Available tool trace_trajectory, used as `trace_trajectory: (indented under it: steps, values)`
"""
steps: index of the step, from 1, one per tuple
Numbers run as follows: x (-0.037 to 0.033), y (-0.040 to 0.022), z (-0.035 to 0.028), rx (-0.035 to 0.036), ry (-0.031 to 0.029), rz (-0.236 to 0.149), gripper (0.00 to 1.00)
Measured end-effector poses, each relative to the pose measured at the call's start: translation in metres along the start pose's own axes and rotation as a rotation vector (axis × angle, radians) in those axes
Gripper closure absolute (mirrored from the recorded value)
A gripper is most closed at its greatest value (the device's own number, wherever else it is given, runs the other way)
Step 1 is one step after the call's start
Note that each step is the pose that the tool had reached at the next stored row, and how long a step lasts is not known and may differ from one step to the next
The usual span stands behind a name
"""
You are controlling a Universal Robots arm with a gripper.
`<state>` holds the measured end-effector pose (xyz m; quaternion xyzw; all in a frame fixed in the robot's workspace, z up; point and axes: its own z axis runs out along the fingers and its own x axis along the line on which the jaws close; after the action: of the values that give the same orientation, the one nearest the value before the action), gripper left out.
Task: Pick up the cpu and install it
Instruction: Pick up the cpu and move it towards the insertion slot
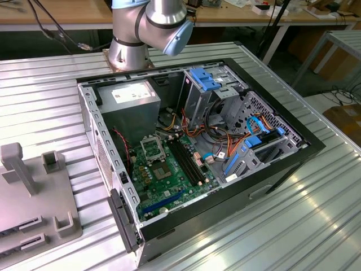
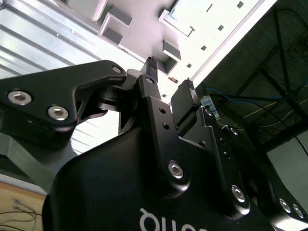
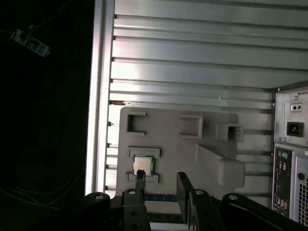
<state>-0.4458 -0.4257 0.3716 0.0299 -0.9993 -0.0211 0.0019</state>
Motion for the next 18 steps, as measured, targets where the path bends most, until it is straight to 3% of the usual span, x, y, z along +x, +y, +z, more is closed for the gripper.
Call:
trace_trajectory:
  steps: [5,7,15,18]
  values:
    - [0.0043,-0.0002,0.0080,-0.0003,0.0064,-0.003,0.60]
    - [0.0059,-0.0004,0.0157,-0.0005,0.0059,0.014,0.60]
    - [0.0125,-0.0041,0.0330,-0.0004,0.0057,0.019,0.60]
    - [0.0129,-0.0042,0.0343,-0.0004,0.0057,0.019,0.60]
